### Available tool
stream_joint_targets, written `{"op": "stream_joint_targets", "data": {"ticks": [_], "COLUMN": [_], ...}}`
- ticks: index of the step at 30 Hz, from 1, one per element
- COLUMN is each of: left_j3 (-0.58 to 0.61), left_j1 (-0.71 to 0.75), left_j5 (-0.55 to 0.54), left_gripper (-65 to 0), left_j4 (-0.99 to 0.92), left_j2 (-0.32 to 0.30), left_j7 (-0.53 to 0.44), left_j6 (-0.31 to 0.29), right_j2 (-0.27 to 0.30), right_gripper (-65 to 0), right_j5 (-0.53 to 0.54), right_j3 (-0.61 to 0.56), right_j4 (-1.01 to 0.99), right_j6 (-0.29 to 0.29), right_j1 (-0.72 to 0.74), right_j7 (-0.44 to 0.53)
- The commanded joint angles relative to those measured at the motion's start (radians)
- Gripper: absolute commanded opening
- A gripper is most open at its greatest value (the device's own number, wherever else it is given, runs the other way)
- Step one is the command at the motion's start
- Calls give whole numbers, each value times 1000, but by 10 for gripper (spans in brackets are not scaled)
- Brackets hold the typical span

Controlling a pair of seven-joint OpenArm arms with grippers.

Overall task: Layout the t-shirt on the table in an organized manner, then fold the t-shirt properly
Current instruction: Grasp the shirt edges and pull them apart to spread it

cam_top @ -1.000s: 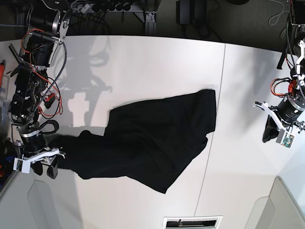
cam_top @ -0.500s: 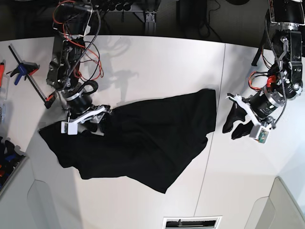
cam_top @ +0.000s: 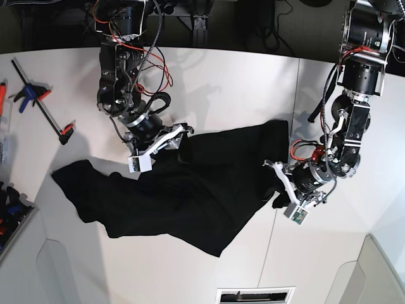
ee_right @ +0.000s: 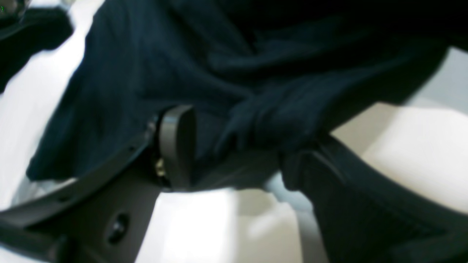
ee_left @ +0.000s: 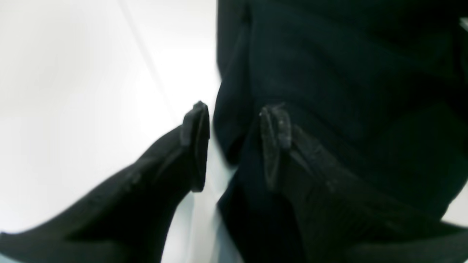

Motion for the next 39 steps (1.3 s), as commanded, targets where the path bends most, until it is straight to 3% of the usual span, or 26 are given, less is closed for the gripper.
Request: {"op": "stream_joint_targets", "data": {"ticks": [1, 11, 13, 15, 16, 21, 25, 29, 33, 39], "left_j3": [-1, 0, 0, 0, -1, -2, -3, -3, -12, -191], "left_j1": [-47, -96, -97, -97, -98, -112, -86, -1, 106, 288], "left_j5": [-13, 29, 29, 39, 47, 33, -121, -256, -306, -307], "left_gripper": [-383, -394, -517, -650, -650, -650, -650, -650, -650, -650], "left_j4": [-9, -222, -248, -254, -254, -207, -78, 94, 248, 405], "left_j2": [9, 138, 146, 142, 134, 34, -90, -205, -305, -330], "left_j7": [-25, -62, -77, -79, -79, -50, 87, 159, 175, 207], "left_j6": [3, -5, -5, -4, -4, -4, -12, -142, -134, -106], "right_j2": [-3, -3, -2, -2, -2, 13, 40, 51, 63, 120], "right_gripper": [-298, -303, -389, -573, -650, -650, -650, -650, -650, -650], "right_j5": [-7, -22, -38, -68, -70, -58, -8, 55, 73, 182], "right_j3": [-6, -6, -6, -6, -6, -2, 0, 0, 2, 3], "right_j4": [18, 18, 18, 18, 18, 50, 163, 328, 483, 682], "right_j6": [-11, -18, -11, 19, 19, 12, 16, 16, 16, 16], "right_j1": [18, 17, 17, 17, 17, 20, -18, -114, -229, -414], "right_j7": [18, 18, 18, 18, 18, 44, 32, -23, -48, -70]}}
